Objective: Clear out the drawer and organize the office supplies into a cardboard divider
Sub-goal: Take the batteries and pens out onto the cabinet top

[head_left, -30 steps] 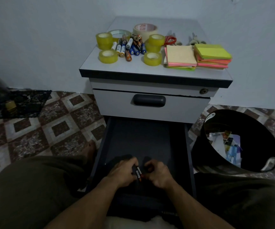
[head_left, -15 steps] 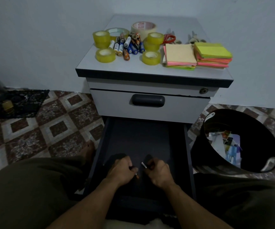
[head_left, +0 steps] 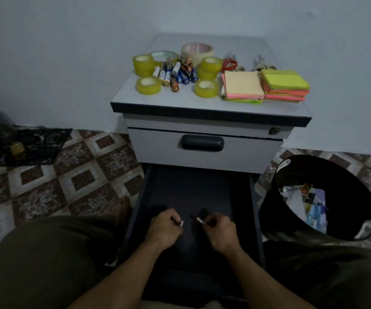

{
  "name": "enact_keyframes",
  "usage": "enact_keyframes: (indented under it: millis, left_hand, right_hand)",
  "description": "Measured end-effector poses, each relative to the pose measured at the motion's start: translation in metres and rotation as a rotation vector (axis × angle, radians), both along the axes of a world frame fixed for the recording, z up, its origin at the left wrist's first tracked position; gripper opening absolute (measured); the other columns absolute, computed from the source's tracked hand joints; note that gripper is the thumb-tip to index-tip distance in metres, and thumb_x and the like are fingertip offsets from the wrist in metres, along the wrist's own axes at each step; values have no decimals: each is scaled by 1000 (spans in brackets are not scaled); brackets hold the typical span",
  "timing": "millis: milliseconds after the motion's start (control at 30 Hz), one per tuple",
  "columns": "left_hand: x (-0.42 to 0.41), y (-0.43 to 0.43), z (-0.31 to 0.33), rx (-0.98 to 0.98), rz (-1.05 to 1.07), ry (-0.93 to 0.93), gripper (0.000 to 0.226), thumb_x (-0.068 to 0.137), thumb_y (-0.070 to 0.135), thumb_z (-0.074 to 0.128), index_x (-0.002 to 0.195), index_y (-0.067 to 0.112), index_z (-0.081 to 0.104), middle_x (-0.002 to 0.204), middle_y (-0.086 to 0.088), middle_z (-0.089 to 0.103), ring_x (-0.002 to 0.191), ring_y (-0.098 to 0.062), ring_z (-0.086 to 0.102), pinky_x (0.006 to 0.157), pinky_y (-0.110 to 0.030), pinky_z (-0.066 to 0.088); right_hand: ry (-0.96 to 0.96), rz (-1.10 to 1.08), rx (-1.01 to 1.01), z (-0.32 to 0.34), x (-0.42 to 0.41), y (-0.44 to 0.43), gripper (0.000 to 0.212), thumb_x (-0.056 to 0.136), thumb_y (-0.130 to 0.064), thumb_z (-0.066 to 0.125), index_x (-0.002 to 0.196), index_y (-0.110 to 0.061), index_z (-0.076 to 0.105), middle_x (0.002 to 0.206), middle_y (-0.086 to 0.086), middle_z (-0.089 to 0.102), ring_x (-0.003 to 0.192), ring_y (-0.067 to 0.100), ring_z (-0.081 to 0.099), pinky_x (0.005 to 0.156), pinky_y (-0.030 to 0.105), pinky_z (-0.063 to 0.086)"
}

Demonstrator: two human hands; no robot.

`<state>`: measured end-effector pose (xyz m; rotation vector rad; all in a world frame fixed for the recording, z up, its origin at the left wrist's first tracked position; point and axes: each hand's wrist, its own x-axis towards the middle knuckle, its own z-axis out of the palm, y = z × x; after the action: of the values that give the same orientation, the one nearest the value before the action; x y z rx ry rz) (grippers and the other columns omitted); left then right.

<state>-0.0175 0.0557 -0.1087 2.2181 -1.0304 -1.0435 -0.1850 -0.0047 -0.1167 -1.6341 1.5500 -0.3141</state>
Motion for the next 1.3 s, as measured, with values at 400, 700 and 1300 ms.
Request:
enact_keyframes:
  millis: [400,700,1300]
  left_hand:
    - [16,-2,134,-371,-6,184,12,85,14,75,92,14,66,76,-9,74,63,-15,71,51,-21,50]
    - [46,-21,242,-583,79,84,6,83,4,72,85,6,67,64,-11,70,54,-18,66,43,-21,44]
    - [108,-203,311,-407,171,-365,35,66,31,84,90,10,69,81,-9,72,73,-25,69,61,-30,54]
  right_hand:
    - [-407,-2,-201,107,-4,-12,18,77,-8,75,79,-23,65,63,-6,63,55,3,53,59,27,45]
    - [-614,139,-425,231,0,-37,12,86,0,68,83,-11,65,66,3,59,54,10,48,50,23,41]
    - [-392,73,-612,296,50,-159,9,72,-14,73,74,-20,66,67,-5,66,57,10,53,58,27,40]
